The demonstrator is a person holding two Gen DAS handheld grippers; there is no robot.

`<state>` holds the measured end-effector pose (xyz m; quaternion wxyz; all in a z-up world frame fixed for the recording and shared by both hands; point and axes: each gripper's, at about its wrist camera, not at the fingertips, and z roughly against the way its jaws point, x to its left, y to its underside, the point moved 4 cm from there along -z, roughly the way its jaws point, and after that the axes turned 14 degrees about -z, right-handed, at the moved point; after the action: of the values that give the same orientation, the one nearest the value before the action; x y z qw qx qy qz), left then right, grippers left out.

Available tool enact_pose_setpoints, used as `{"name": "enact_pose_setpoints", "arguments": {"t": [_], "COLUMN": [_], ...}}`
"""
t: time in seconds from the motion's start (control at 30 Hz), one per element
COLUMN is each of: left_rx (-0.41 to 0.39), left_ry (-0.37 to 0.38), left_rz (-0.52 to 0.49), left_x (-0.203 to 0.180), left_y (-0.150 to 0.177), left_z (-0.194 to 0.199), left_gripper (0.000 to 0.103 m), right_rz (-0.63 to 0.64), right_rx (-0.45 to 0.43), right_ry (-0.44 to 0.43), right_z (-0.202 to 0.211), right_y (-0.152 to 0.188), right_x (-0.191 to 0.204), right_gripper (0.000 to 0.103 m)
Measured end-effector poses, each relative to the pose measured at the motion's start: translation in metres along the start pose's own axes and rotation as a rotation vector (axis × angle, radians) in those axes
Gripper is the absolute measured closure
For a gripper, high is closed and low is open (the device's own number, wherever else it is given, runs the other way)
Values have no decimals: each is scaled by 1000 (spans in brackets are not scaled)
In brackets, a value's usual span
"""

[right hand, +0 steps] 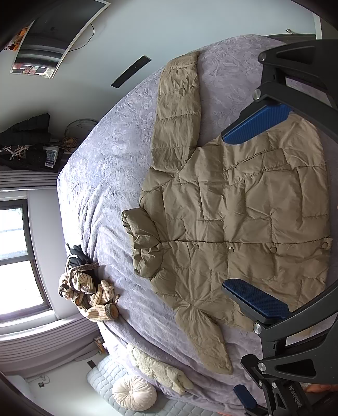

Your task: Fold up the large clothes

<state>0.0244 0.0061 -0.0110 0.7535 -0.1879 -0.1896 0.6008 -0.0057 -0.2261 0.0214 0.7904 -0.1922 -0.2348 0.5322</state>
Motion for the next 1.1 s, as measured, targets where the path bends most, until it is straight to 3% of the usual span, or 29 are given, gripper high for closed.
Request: {"name": "enact_pose_setpoints", "arguments": {"t": [1.1], "left_rx": [0], "left_ry": [-1], "left_rz": [-3], "left_x": [0], "left_y": [2], "left_z": [0], "left_gripper": [0], "right_rz": [0], "right_rx": [0], "right_ry": [-3], "right_z": [2], "right_y": [3], "right_x": [0], "right_gripper": [0]}}
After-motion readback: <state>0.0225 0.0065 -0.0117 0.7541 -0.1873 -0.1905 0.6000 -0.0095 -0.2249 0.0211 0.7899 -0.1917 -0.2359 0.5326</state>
